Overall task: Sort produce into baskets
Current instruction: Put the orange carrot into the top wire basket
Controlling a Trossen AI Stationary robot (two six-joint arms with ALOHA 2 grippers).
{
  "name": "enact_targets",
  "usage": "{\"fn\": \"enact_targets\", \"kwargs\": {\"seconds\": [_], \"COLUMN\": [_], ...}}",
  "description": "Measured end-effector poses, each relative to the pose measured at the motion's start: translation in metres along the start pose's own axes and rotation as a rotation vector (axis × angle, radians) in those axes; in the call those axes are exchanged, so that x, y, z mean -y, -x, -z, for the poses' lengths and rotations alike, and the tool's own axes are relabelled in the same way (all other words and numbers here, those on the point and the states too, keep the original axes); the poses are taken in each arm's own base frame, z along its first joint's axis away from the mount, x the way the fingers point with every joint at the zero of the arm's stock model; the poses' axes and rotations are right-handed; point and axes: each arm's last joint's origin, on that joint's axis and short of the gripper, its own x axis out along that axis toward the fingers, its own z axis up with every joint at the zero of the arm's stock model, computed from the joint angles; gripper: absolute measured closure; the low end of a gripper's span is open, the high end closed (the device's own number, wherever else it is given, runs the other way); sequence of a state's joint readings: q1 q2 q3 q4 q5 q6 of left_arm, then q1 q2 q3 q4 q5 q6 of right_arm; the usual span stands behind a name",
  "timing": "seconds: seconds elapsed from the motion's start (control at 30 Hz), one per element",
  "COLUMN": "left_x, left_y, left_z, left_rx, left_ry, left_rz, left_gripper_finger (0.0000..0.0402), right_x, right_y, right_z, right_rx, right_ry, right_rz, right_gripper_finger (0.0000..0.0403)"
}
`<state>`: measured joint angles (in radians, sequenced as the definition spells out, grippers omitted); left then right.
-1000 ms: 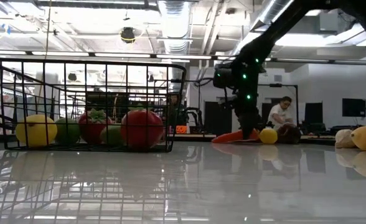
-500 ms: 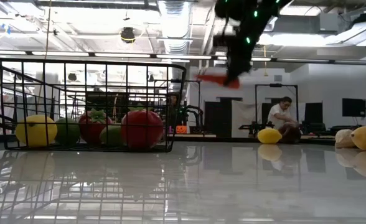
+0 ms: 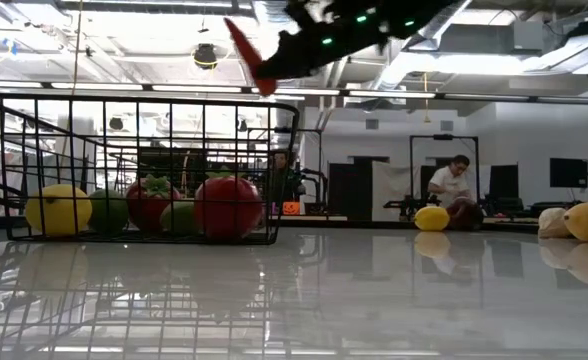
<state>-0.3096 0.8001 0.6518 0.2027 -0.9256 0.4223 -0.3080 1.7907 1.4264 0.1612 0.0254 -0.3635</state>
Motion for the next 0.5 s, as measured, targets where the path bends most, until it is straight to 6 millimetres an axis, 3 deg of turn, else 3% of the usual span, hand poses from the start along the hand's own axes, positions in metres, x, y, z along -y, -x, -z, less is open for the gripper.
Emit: {"fn": "enact_targets", "kwargs": {"seconds": [0.13, 0.27, 0.43, 0.5], "left_x": [-0.001, -0.001, -0.001, -0.001], "left_y": [0.000, 0.000, 0.000, 0.000], "left_z": [0.001, 0.001, 0.001, 0.001], "left_rx": [-0.017, -0.024, -0.023, -0.024], "left_ry": [-0.006, -0.010, -0.010, -0.010], "left_rz": [-0.031, -0.037, -0.037, -0.037], "left_gripper_finger": [0.0148, 0.0148, 0.0148, 0.0148], "right_x": [0.010, 0.023, 0.036, 0.039], "right_y": [-0.037, -0.063, -0.074, -0.069], "right_z": [0.003, 0.009, 0.012, 0.011], "right_rx": [-0.043, -0.133, -0.201, -0.252], "right_ry": [-0.005, -0.033, -0.107, -0.101], "right_rz": [0.008, -0.029, -0.148, -0.157], "right_gripper_finger": [0.0197, 0.0170, 0.0120, 0.0105]}}
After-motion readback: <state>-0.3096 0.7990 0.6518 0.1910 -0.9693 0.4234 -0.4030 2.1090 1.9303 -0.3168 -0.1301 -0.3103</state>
